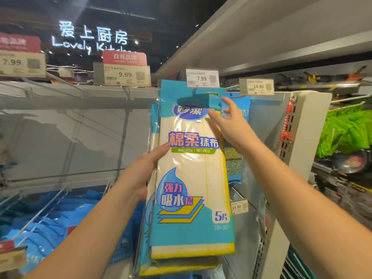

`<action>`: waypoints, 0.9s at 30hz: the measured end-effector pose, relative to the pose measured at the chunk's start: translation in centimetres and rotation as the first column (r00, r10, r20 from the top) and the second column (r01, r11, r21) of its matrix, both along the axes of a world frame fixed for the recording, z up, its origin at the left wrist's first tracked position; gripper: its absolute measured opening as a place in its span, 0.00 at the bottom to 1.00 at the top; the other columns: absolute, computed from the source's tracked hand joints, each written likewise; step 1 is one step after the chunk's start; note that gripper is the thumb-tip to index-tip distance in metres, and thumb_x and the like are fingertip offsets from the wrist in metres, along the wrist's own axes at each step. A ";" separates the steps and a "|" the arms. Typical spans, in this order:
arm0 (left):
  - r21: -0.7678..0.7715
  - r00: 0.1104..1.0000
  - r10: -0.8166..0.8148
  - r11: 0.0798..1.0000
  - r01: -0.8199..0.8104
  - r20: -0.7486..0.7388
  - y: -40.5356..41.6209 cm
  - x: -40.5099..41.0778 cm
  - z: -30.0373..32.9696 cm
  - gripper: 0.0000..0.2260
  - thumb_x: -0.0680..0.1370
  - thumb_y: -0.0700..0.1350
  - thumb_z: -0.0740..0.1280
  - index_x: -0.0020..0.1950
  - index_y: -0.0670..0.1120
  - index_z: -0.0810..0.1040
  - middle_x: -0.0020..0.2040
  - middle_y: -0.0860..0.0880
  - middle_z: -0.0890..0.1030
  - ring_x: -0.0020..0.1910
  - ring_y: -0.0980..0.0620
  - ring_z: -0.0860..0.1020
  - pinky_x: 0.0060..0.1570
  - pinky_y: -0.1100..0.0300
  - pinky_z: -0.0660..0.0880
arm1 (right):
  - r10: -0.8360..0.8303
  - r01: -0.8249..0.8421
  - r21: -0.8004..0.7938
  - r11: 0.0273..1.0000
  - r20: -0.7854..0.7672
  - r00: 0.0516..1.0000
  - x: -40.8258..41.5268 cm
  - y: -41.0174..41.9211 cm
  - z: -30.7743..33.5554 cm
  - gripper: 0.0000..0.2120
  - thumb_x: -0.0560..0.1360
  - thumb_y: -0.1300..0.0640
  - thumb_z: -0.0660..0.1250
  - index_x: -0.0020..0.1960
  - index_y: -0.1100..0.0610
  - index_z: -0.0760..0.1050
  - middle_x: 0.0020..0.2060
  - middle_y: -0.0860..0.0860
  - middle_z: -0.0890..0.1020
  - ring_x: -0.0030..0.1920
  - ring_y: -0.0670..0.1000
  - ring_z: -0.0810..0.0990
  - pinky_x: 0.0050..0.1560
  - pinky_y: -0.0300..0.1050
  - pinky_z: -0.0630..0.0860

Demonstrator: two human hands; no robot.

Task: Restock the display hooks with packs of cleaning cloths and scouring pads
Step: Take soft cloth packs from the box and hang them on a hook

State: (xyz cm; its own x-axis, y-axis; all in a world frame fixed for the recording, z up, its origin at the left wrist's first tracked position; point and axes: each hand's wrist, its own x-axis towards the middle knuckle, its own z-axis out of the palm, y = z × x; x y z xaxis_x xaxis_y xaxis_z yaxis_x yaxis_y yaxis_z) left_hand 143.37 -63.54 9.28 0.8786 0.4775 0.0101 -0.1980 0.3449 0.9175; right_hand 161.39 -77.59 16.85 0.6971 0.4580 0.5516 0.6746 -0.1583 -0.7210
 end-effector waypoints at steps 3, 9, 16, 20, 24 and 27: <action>0.034 0.998 0.058 0.998 -0.057 -0.023 0.7 0.7 0.0 0.24 0.73 0.52 0.75 0.66 0.43 0.79 0.55 0.39 0.85 0.52 0.38 0.85 0.47 0.42 0.83 | 0.030 -0.031 -0.004 1.000 -0.058 0.998 -2.2 -0.6 -4.2 0.36 0.75 0.37 0.68 0.77 0.40 0.56 0.72 0.51 0.69 0.65 0.51 0.75 0.62 0.47 0.73; 0.333 0.953 0.294 0.908 -0.256 -0.069 2.3 0.3 -0.9 0.38 0.65 0.71 0.74 0.60 0.42 0.78 0.49 0.42 0.87 0.46 0.42 0.86 0.49 0.40 0.82 | 0.052 -0.057 -0.083 0.995 -0.062 0.997 -1.1 1.6 -5.1 0.40 0.74 0.39 0.71 0.79 0.41 0.53 0.73 0.46 0.71 0.68 0.50 0.73 0.62 0.47 0.72; 0.243 0.912 0.408 0.888 -0.390 -0.029 7.6 -4.3 -3.2 0.14 0.79 0.50 0.71 0.59 0.42 0.79 0.47 0.40 0.87 0.37 0.44 0.86 0.38 0.49 0.82 | 0.028 -0.039 -0.104 0.994 -0.101 0.994 1.4 5.0 -5.2 0.42 0.74 0.41 0.72 0.79 0.40 0.51 0.76 0.52 0.66 0.71 0.56 0.71 0.64 0.49 0.71; 0.278 0.863 0.504 0.830 -0.484 -0.002 9.3 -6.9 -3.1 0.12 0.79 0.53 0.71 0.54 0.45 0.78 0.45 0.42 0.87 0.36 0.44 0.86 0.41 0.43 0.83 | -0.011 -0.002 -0.144 0.990 -0.090 0.996 2.1 7.2 -5.5 0.41 0.77 0.49 0.71 0.80 0.41 0.49 0.73 0.57 0.66 0.65 0.59 0.74 0.63 0.54 0.74; 0.272 0.874 0.486 0.843 -0.464 -0.014 10.0 -8.5 -3.1 0.14 0.78 0.55 0.71 0.56 0.46 0.78 0.47 0.43 0.87 0.40 0.43 0.86 0.47 0.41 0.82 | -0.038 0.023 -0.137 0.990 -0.108 0.993 1.8 8.7 -5.7 0.42 0.78 0.51 0.70 0.81 0.43 0.45 0.75 0.59 0.57 0.70 0.61 0.69 0.67 0.49 0.67; 0.266 0.891 0.454 0.860 -0.435 -0.013 9.6 -8.5 -3.0 0.14 0.79 0.55 0.70 0.56 0.45 0.78 0.46 0.43 0.87 0.39 0.43 0.86 0.43 0.45 0.83 | -0.054 0.040 -0.130 0.991 -0.104 0.993 1.7 9.2 -5.9 0.43 0.78 0.52 0.70 0.81 0.42 0.44 0.74 0.59 0.57 0.70 0.61 0.69 0.66 0.49 0.67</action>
